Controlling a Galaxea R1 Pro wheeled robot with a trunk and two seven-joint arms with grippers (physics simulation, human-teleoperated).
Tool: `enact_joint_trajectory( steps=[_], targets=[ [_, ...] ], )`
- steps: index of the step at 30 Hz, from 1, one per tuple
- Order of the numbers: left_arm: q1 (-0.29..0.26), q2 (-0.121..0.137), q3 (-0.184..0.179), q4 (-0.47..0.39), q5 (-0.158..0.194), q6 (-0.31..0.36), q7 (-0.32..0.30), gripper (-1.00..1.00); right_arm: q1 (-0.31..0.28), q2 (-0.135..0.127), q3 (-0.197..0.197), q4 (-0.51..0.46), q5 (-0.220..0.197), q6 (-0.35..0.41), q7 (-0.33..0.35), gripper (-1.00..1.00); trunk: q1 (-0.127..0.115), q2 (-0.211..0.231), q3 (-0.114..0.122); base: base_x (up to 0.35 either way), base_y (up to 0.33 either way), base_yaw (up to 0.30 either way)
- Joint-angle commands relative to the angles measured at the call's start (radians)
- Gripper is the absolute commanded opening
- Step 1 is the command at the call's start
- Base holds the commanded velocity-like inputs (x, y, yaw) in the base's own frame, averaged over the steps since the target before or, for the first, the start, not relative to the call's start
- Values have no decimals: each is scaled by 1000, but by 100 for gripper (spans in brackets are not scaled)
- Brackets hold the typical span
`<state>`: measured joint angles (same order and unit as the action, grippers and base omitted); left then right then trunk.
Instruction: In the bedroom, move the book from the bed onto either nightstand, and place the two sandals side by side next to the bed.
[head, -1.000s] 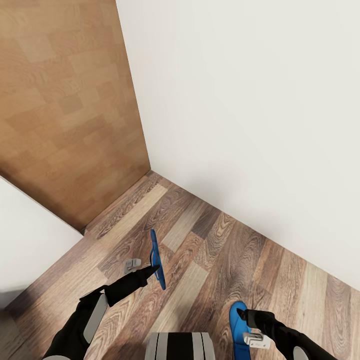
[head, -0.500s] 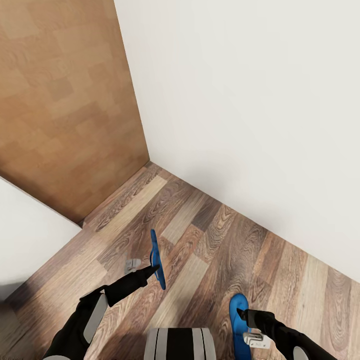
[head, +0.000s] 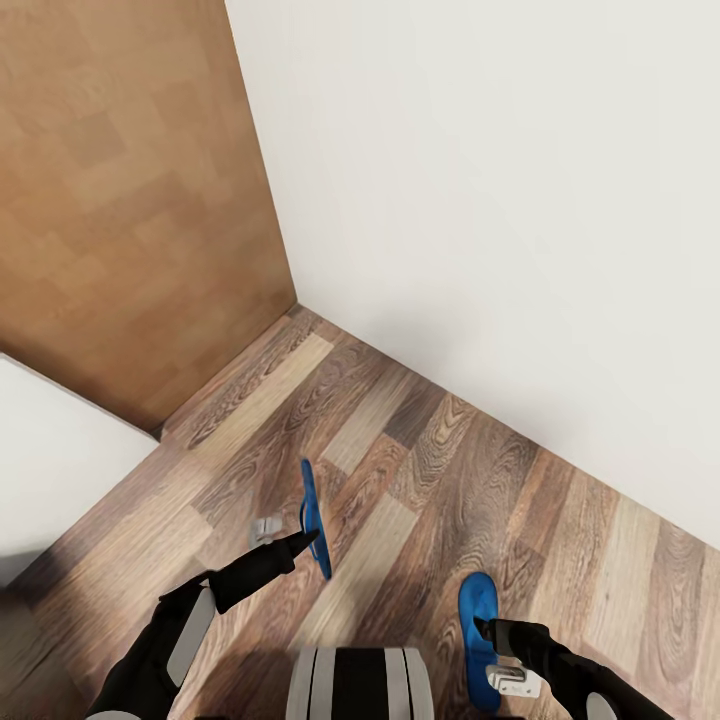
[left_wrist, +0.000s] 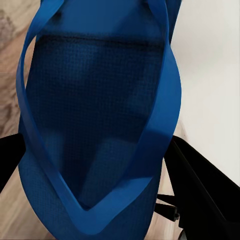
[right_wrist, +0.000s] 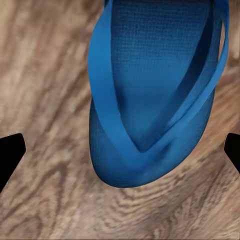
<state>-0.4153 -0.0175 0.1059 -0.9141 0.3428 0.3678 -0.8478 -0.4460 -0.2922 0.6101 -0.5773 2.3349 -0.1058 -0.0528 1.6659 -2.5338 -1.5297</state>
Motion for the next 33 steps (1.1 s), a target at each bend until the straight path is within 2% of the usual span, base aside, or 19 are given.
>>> enact_joint_trajectory(
  steps=[1,4,26,33],
  targets=[
    [0,-1,3,0,5,10,-4,-100,0,-1,2,-1,11,-2,-4,100,0,0,-5,0,0,0],
    [0,-1,3,0,5,10,-4,-100,0,0,2,-1,11,-2,-3,100,2,-1,-16,0,0,0],
    [0,-1,3,0,5,9,-5,-100,0,-1,1,-1,11,-2,-4,100,2,-1,-16,0,-1,0],
    [0,-1,3,0,5,8,-5,-100,0,-1,1,-1,11,-2,-3,100,2,-1,-16,0,-111,0]
  ],
)
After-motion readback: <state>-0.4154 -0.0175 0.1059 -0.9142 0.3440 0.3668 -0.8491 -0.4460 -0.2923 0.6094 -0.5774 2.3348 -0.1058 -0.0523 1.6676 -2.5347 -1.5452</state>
